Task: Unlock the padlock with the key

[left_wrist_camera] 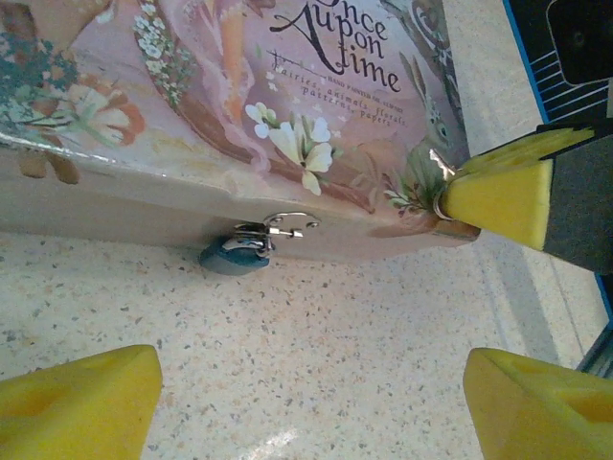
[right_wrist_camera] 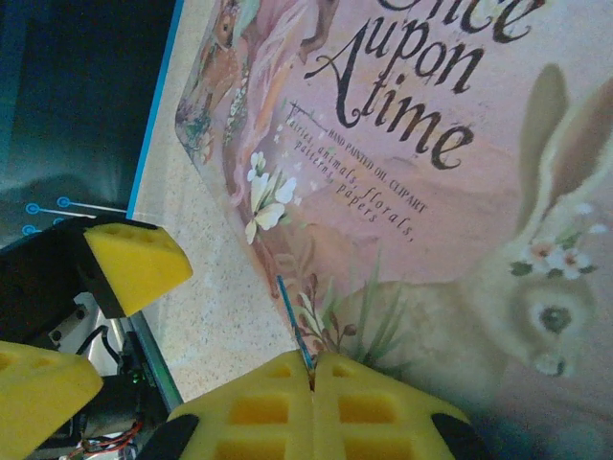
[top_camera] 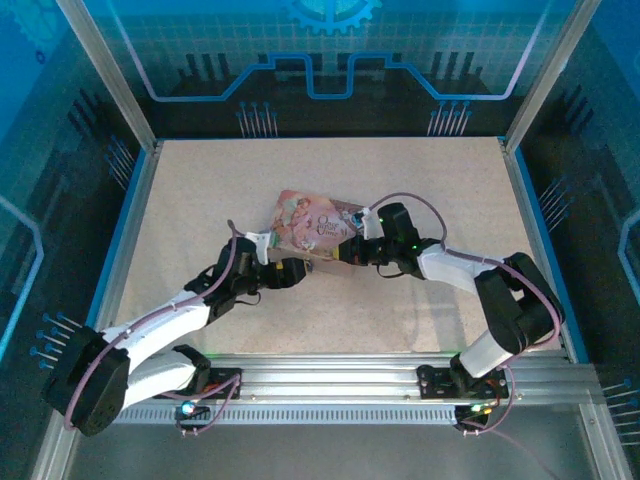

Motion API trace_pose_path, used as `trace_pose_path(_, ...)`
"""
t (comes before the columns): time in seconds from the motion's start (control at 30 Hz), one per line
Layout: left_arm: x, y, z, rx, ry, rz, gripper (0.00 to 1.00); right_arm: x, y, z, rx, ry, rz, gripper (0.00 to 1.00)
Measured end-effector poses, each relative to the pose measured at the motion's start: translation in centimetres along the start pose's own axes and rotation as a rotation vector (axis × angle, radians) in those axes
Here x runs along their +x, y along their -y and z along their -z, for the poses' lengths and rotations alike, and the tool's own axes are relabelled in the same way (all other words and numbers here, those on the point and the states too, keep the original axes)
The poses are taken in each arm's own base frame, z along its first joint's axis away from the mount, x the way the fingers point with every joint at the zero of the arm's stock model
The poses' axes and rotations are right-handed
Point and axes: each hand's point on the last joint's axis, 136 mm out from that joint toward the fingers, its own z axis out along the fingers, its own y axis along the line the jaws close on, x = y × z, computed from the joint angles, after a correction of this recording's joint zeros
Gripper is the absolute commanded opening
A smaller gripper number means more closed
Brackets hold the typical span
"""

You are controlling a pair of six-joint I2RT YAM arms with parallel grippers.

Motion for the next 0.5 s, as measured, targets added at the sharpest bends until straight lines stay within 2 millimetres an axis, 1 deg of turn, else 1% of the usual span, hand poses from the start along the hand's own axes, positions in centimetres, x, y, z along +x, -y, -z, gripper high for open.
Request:
trace_pose_path(0.27,-0.1,-0.5,-1.6,0.018,0.027,-0.052,0.79,0.1,0.2,0.0,0.004,0.002,-0.005,0.01)
trace_pose_path(0.5,-0.7,-0.9,-3.1,0.025,0.061,-0.097,0.78,0.0,0.2,0.1,-0.007,0.019,-0.011,0.01)
